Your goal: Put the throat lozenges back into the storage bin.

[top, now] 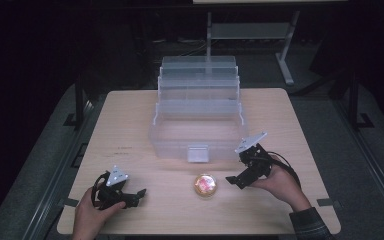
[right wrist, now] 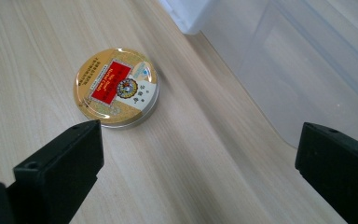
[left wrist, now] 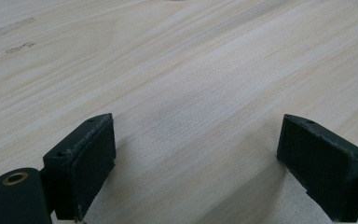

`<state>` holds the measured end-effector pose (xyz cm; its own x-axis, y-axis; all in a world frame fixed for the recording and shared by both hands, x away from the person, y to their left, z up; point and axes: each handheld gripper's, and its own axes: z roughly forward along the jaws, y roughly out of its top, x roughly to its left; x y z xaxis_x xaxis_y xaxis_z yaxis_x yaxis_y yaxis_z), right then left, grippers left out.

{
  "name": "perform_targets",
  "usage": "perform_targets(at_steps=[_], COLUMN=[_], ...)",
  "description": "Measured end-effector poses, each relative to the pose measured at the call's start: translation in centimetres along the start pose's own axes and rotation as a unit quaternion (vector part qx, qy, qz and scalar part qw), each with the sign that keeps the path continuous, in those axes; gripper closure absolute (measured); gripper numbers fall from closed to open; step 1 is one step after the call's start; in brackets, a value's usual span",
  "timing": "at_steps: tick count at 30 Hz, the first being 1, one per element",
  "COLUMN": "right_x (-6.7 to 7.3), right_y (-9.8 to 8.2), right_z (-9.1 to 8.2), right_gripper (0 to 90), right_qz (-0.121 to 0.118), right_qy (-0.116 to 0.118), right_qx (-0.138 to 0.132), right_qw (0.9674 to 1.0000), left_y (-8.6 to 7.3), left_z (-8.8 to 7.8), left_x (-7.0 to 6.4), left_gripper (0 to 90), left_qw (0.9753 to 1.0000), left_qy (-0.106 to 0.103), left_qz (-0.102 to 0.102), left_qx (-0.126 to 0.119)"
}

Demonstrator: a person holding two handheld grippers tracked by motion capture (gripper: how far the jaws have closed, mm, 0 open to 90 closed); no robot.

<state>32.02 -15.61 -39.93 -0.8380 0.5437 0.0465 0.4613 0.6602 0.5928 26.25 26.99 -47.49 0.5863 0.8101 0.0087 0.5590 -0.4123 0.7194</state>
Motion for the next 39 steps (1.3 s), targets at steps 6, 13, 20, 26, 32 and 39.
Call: perform_targets(at_steps=[6,13,20,26,32,39], right_x=[0.3,0.8,1.3,1.9,2.2,2.7], right_y=[0.6,1.0,1.5,1.9,2.3,2.8], right_z=[0.4,1.0,1.7,2.4,3.1,3.9], right_gripper=[0.6,0.6,0.6,0.6,0.6,0.6], right_qz=[-0.009,-0.017,-0.029,-0.036,-0.041,-0.049], right_qy=[0.006,0.015,0.025,0.033,0.040,0.044], right_qx=[0.004,0.010,0.017,0.026,0.031,0.038], right_qw=[0.9999,0.9997,0.9991,0.9985,0.9979,0.9971], left_y=[0.0,0.0,0.0,0.0,0.0,0.0], left_z=[0.0,0.0,0.0,0.0,0.0,0.0], left_x=[0.0,0.0,0.0,0.0,0.0,0.0], left_gripper=[10.6,10.6,10.6,10.6,10.6,10.6], left_qw=[1.0000,1.0000,1.0000,1.0000,1.0000,1.0000], left_qy=[0.000,0.000,0.000,0.000,0.000,0.000], left_qz=[0.000,0.000,0.000,0.000,0.000,0.000], left_qx=[0.000,0.000,0.000,0.000,0.000,0.000])
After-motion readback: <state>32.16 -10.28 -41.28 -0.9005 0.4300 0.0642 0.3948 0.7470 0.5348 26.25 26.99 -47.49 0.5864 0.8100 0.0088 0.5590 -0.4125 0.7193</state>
